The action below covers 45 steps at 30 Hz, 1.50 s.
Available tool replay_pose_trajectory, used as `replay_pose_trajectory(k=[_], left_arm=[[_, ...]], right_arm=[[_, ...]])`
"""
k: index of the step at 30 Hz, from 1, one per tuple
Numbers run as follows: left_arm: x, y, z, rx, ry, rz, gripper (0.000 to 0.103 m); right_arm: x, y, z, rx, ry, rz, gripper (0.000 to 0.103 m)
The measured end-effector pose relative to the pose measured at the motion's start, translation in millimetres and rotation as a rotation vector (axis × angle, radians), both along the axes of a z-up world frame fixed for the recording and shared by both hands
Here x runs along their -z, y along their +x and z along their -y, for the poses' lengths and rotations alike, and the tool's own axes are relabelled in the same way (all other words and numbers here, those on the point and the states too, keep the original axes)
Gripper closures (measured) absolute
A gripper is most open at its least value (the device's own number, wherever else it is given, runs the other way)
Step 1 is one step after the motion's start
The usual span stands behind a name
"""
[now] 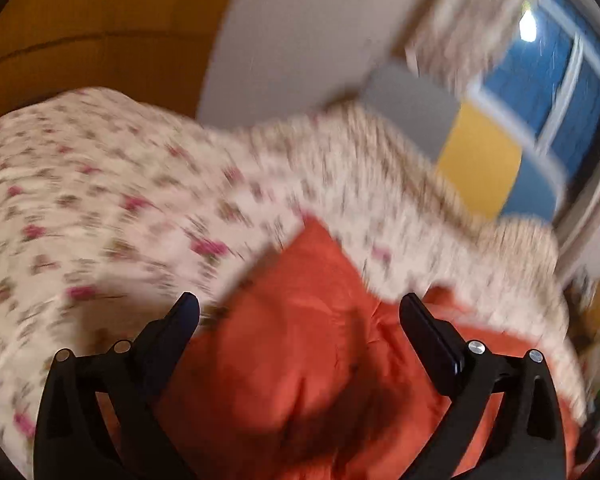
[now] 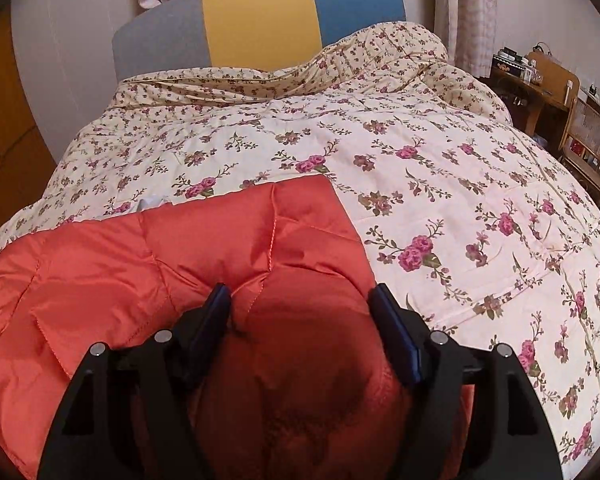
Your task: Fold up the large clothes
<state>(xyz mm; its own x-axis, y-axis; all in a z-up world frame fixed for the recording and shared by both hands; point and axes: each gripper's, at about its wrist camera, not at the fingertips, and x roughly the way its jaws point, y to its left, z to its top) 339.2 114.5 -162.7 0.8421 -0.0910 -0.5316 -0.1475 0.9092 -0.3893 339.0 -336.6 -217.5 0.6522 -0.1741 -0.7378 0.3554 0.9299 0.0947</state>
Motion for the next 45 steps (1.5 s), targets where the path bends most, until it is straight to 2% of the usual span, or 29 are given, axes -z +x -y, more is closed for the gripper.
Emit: replay_pose_trajectory(k=[3, 5, 8, 13, 17, 22, 27, 33, 34, 36, 37, 39, 42, 45], left_arm=[[-2.6, -24.6, -11.6, -0.025, -0.056, -0.032, 0.004], [3.6, -43.7, -16.3, -0.011, -0.086, -0.07, 0.004], [15.5, -72.2, -24.5, -0.038, -0.099, -0.117, 0.004], [36.8, -105.2, -35.1, -0.038, -0.189, -0.188, 0.004], [36.8, -125.7, -26.4, 0.027, -0.208, -0.162, 0.004], [33.6, -145.3, -12.4, 0.075, -0.183, -0.156, 0.004], [36.0, -166.6, -12.0, 0.095, -0.254, -0.166, 0.004], [36.3, -177.0, -3.7, 0.158, -0.259, -0.165, 0.003], [36.6, -176.2, -3.8, 0.161, -0.266, -0.164, 0.004], [37.0, -174.5, -4.8, 0.152, -0.273, -0.158, 0.004], [37.6, -171.3, -6.0, 0.152, -0.279, -0.157, 0.004], [38.2, -164.9, -6.5, 0.157, -0.297, -0.152, 0.004], [39.5, -155.9, -3.1, 0.168, -0.302, -0.15, 0.004], [42.5, -151.3, -3.6, 0.16, -0.333, -0.132, 0.004]], right_arm=[[-1.1, -0.7, -0.3, 0.0, -0.002, 0.0, 0.03], [-4.3, -2.5, -1.5, 0.003, -0.012, 0.005, 0.03], [-12.7, -7.9, -6.2, -0.008, -0.026, 0.006, 0.03], [-36.0, -37.8, -17.9, -0.046, -0.005, 0.056, 0.027], [-53.9, -67.9, -36.2, -0.1, -0.004, 0.09, 0.024], [-68.4, -102.8, -61.8, -0.149, -0.001, 0.127, 0.019], [-68.7, -126.9, -81.0, -0.177, 0.032, 0.108, 0.013], [-61.7, -155.4, -94.1, -0.193, 0.108, 0.113, 0.014], [-60.5, -160.9, -95.2, -0.192, 0.123, 0.118, 0.017], [-57.2, -171.6, -96.3, -0.198, 0.165, 0.122, 0.037], [-55.2, -175.9, -97.4, -0.208, 0.189, 0.122, 0.043], [-52.1, -181.1, -99.7, -0.232, 0.224, 0.121, 0.065], [-50.1, -185.1, -108.5, -0.286, 0.238, 0.129, 0.082], [-51.3, -184.6, -120.0, -0.343, 0.237, 0.141, 0.088]])
